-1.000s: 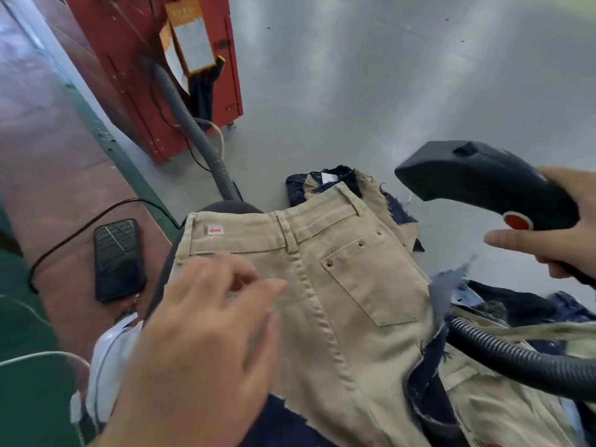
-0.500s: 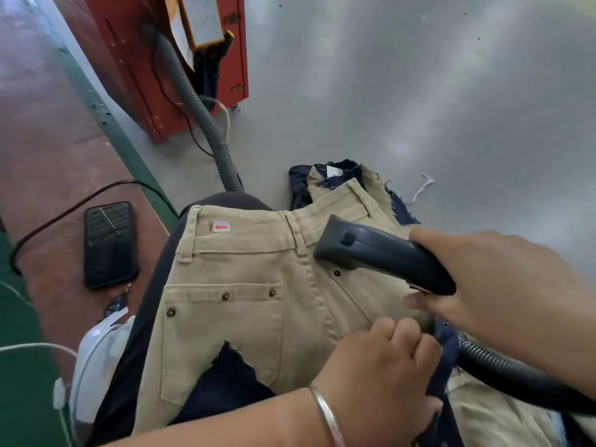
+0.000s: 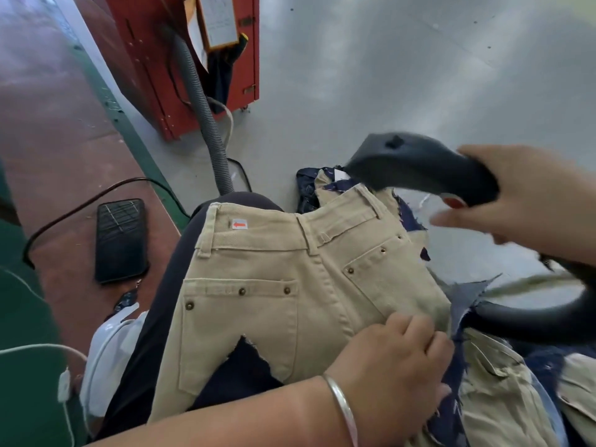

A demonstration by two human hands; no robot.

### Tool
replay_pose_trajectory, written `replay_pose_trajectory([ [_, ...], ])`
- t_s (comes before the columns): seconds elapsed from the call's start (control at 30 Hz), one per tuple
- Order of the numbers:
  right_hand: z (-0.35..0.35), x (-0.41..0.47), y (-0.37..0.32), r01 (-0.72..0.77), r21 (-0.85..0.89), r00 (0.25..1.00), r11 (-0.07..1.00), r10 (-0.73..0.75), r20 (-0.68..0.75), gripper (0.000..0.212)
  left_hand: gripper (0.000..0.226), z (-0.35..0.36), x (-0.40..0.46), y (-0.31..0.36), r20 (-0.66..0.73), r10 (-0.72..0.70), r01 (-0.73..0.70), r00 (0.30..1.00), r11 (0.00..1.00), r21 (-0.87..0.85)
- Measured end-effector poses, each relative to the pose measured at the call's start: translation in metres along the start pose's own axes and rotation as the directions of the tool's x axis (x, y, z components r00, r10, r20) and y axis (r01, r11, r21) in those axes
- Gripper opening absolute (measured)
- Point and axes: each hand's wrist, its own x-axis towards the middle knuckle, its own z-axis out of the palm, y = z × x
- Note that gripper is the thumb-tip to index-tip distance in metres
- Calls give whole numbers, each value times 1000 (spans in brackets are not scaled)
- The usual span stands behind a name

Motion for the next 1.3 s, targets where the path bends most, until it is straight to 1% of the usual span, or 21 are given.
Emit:
replay_pose_trajectory([
  [0.1,0,-37,18,-19,-147,1000,989,21,10,38,32,1,9,2,-13,78,-76,997,990,116],
  [0.17,8,-53,25,-34,-196,999,980,41,31,43,29,4,16,5,-13,101,-99,995,988,122],
  [0.3,27,-57,6,-53,-297,987,953,95,129,42,28,10,22,11,-16,107,-104,994,986,133],
  [0.4,30,-35,-6,-15,-336,987,942,68,146,35,28,15,20,12,-18,83,-80,996,990,120],
  [0.43,30,-26,-9,-7,-331,987,943,60,150,35,28,16,19,11,-22,78,-75,997,991,112],
  [0.57,39,21,-15,21,-188,995,982,-2,104,34,27,12,16,13,-1,43,-43,999,995,86],
  [0.7,39,61,-14,-47,-117,999,992,46,-9,32,22,11,13,16,-6,28,-28,1000,998,60],
  [0.8,19,51,0,-29,28,999,999,30,-44,33,23,8,11,13,-12,-1,2,1000,1000,28],
  [0.9,-5,9,13,-19,92,999,996,16,35,41,20,7,11,11,-30,-23,24,999,999,32],
  [0.93,-10,-6,17,-43,90,996,995,36,79,45,17,8,11,11,-38,-29,30,999,999,40],
  [1.0,-14,-30,26,-89,24,989,996,85,123,50,13,10,11,13,-60,-35,37,998,999,40],
  [1.07,-11,-46,35,-102,-32,987,994,106,121,50,11,12,9,15,-98,-60,59,993,998,-15],
  [1.13,0,-55,39,-82,-84,988,993,92,123,50,11,11,7,14,-131,-84,74,988,994,-79],
  [1.23,18,-54,24,-64,-146,976,987,92,197,47,12,8,7,13,-88,-74,69,993,996,-53],
  [1.3,26,-44,11,-54,-156,977,986,84,197,41,15,7,7,13,-30,-52,53,998,999,6],
])
